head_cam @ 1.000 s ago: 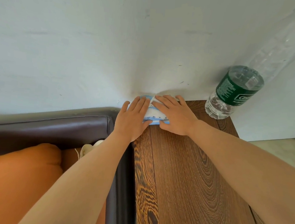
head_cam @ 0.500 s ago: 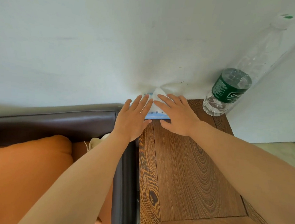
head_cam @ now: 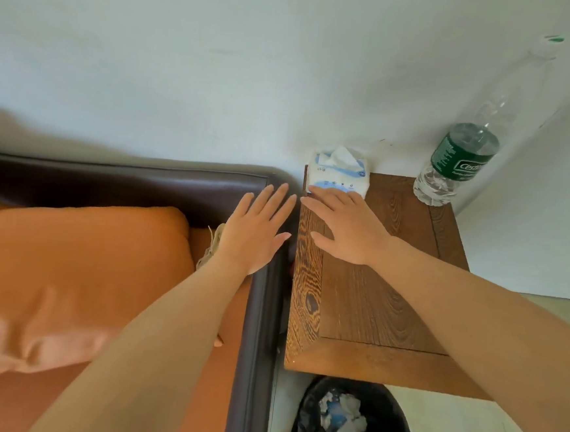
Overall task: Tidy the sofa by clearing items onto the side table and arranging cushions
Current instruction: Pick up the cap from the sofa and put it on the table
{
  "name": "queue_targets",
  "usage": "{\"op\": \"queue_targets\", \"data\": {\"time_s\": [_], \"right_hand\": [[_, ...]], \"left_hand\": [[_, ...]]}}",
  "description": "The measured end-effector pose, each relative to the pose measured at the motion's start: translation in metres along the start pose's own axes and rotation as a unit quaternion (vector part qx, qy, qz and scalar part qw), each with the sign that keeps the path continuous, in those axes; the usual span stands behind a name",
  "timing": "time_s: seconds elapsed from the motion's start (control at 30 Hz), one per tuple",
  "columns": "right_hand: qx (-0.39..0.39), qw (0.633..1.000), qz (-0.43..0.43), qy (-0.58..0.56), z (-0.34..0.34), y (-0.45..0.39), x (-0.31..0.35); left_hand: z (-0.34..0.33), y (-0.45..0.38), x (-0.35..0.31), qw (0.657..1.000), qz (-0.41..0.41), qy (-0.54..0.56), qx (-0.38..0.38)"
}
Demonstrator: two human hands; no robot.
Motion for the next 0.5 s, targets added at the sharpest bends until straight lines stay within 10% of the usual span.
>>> {"op": "queue_targets", "data": {"time_s": [0.5], "right_hand": [[0.020,0.998,0.067,0.001,-0.027,0.015,0.121]], "left_hand": [[0.006,0.115,0.041,0.993,0.056,0.004,0.107]]}}
Point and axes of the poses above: each hand's wrist, its own y-axis away from the middle knuckle, its own z-axis out of the back of the hand, x = y × z, the point moved 10 cm from there along -y, towards the middle knuckle, and after that the axes turned 14 degrees about -y, right-handed, at the moved point
